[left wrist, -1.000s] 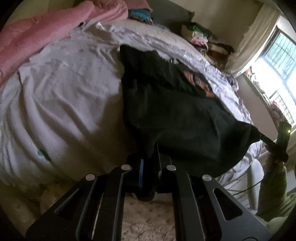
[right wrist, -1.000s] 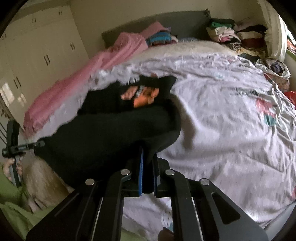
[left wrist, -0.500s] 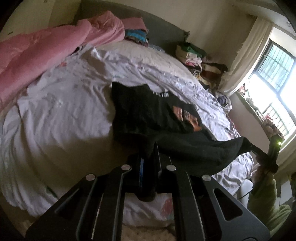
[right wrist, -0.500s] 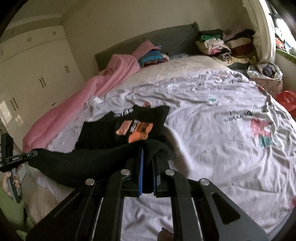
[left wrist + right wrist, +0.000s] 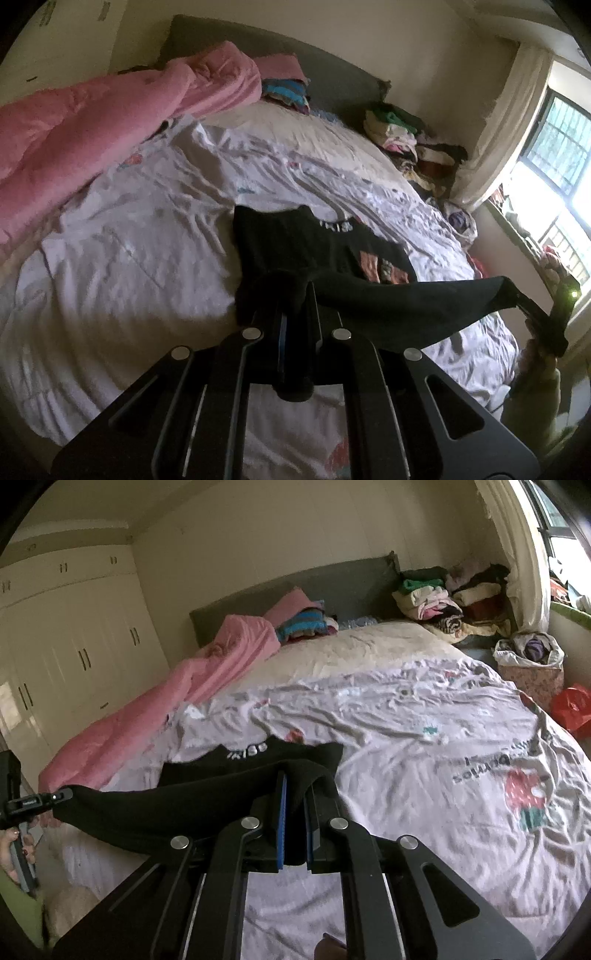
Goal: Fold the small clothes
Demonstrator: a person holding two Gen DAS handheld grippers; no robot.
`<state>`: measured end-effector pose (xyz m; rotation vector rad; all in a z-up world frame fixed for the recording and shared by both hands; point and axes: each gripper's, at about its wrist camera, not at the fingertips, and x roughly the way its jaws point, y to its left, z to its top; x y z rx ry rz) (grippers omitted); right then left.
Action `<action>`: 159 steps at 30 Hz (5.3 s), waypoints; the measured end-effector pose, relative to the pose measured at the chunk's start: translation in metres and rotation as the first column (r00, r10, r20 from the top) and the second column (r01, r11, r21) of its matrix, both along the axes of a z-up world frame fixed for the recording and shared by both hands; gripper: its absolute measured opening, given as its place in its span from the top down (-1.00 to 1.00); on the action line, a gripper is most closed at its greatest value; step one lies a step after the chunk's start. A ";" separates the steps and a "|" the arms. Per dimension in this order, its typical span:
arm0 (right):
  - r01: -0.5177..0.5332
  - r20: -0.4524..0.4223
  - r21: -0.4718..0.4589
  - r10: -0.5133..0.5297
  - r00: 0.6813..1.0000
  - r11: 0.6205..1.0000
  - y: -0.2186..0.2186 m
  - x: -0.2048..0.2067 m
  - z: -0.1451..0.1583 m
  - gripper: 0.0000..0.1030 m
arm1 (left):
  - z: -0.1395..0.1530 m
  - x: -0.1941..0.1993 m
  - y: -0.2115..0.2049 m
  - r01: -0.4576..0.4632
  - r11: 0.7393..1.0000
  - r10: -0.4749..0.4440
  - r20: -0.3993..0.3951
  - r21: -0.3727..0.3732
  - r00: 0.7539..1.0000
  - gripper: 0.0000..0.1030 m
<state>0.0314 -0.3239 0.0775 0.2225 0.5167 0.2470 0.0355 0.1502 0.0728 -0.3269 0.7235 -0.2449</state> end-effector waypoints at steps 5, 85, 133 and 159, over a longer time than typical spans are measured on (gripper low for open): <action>0.019 0.011 0.010 -0.019 1.000 1.000 -0.003 0.020 0.004 0.87 | 0.009 0.017 -0.003 -0.017 0.999 0.016 0.020 0.029 1.000 0.96; -0.166 -0.262 -0.370 0.068 0.963 0.914 0.111 0.135 -0.117 0.56 | -0.112 0.139 -0.072 0.033 0.943 0.006 -0.116 0.330 0.993 0.67; 0.088 -0.253 -0.182 -0.133 0.958 0.979 0.037 0.240 -0.118 0.84 | -0.102 0.201 0.010 -0.049 0.999 0.049 -0.040 0.017 0.998 0.96; 0.081 -0.264 -0.173 -0.126 0.956 0.982 0.034 0.194 -0.124 0.26 | -0.109 0.168 -0.001 -0.072 0.990 0.084 -0.100 0.119 0.991 0.40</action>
